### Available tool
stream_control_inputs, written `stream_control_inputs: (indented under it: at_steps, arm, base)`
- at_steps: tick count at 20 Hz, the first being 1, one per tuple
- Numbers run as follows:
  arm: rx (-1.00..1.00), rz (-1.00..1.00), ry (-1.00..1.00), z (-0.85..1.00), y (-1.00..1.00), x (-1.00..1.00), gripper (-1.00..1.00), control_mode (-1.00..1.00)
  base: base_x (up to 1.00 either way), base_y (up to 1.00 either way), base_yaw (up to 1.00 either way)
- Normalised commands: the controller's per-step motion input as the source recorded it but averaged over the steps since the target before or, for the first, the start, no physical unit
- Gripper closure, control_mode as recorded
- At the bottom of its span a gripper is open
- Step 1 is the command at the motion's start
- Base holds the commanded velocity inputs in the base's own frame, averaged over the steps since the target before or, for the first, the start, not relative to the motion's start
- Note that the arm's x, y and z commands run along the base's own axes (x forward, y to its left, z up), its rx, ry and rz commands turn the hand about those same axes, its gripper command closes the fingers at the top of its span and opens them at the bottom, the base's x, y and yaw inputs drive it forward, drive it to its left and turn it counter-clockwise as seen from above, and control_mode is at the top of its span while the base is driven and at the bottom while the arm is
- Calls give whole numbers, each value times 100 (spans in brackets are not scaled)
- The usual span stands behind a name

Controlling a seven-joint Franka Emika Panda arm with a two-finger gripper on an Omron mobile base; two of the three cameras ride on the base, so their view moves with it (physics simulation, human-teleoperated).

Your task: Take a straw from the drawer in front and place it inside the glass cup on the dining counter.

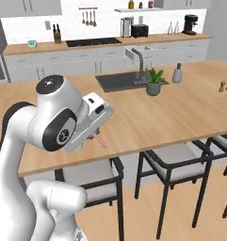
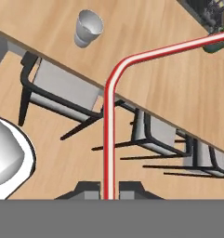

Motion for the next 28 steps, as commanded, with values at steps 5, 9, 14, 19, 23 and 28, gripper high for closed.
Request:
stream_control_inputs:
  at_steps: [5,9,14,19,23,28]
  arm:
    - [0,0,0,0,0,0,100,100]
    - [0,0,0,0,0,0,100,100]
    - [0,0,0,0,0,0,100,100]
    - [0,0,0,0,0,0,100,100]
    - [0,0,0,0,0,0,100,100]
    - [0,0,0,0,0,0,100,100]
  base:
    - [31,-49,62]
    - [34,-47,63]
    - [38,-60,58]
    - [64,-56,47]
    - [69,-51,29]
    - [52,-45,4]
